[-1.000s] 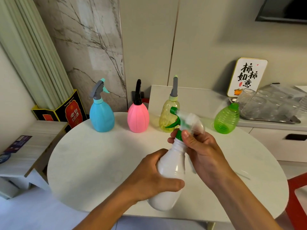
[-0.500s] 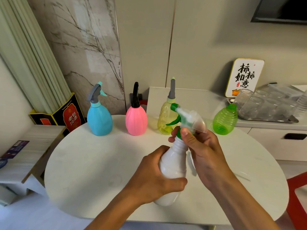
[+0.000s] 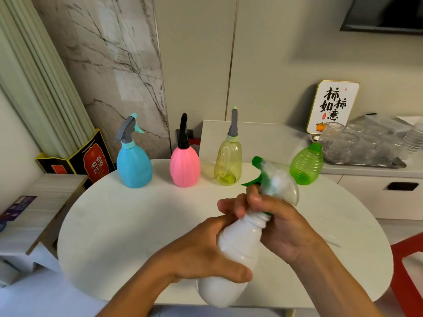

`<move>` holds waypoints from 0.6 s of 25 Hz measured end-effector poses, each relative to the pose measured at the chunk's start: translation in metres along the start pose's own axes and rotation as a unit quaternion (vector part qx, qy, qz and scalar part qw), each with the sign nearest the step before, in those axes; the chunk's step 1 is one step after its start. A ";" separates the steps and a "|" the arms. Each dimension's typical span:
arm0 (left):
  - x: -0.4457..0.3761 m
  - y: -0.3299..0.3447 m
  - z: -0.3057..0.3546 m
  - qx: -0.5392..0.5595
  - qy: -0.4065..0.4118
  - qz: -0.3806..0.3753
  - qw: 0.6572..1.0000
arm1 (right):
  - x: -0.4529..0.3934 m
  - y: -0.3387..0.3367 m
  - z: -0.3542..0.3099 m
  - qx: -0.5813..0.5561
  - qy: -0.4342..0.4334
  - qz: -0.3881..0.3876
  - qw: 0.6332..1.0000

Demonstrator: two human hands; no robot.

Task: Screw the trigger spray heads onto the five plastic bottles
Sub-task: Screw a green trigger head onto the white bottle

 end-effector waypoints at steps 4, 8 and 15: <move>-0.003 0.005 -0.001 -0.008 -0.006 0.064 0.998 | -0.007 0.005 0.009 0.032 0.001 0.142 0.989; -0.003 0.010 0.000 0.011 0.003 0.064 0.998 | -0.005 0.010 0.008 0.068 -0.018 0.187 0.980; -0.006 0.011 -0.006 -0.002 0.000 0.086 0.996 | -0.004 0.003 0.008 0.070 -0.018 0.176 0.982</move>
Point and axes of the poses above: each hand's wrist, its own x-axis away from the middle knuckle, its own y-axis out of the palm, z = x × y, the point moved 2 cm from there along -x, towards the middle knuckle, and after that the axes turned 6 degrees about x, right-handed, at the moved point
